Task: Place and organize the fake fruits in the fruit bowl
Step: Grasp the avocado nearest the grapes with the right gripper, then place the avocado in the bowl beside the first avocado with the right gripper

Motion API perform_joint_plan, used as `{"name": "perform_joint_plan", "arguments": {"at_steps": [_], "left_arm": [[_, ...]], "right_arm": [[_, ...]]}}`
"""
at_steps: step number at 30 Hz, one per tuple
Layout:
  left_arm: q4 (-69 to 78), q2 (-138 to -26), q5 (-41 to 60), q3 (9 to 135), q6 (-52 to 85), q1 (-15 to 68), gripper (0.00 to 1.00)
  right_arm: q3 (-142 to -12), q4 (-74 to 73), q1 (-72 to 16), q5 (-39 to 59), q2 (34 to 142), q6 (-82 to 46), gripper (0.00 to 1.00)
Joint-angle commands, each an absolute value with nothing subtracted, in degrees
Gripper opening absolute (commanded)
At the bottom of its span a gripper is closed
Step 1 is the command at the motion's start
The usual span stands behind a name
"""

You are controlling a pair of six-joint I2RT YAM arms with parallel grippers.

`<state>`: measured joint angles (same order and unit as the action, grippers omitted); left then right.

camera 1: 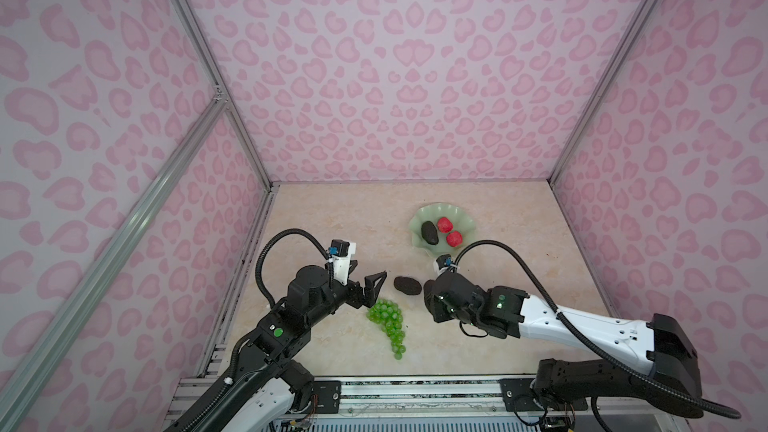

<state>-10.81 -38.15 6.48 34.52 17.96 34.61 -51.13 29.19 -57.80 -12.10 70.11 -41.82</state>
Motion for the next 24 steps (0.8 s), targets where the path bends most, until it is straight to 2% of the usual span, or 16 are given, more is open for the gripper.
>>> {"name": "perform_joint_plan", "arguments": {"at_steps": [1,5,9,24], "left_arm": [[-9.7,-38.5,7.1,34.7,17.8,34.6,0.98],[-9.5,-38.7,7.3,34.9,17.8,34.6,0.98],[-9.4,-39.3,7.3,35.1,17.7,34.6,0.98],[-9.2,-40.2,7.3,34.9,18.0,34.6,0.98]], "right_arm": [[-51.9,28.3,-50.9,-16.3,68.0,-32.6,0.25],[-54.4,22.1,-40.8,-12.8,70.9,-26.2,0.24],[-58.8,18.1,-35.2,-9.7,78.3,-22.7,0.24],[-72.2,14.3,-28.1,-2.2,105.9,-20.2,0.23]]}}
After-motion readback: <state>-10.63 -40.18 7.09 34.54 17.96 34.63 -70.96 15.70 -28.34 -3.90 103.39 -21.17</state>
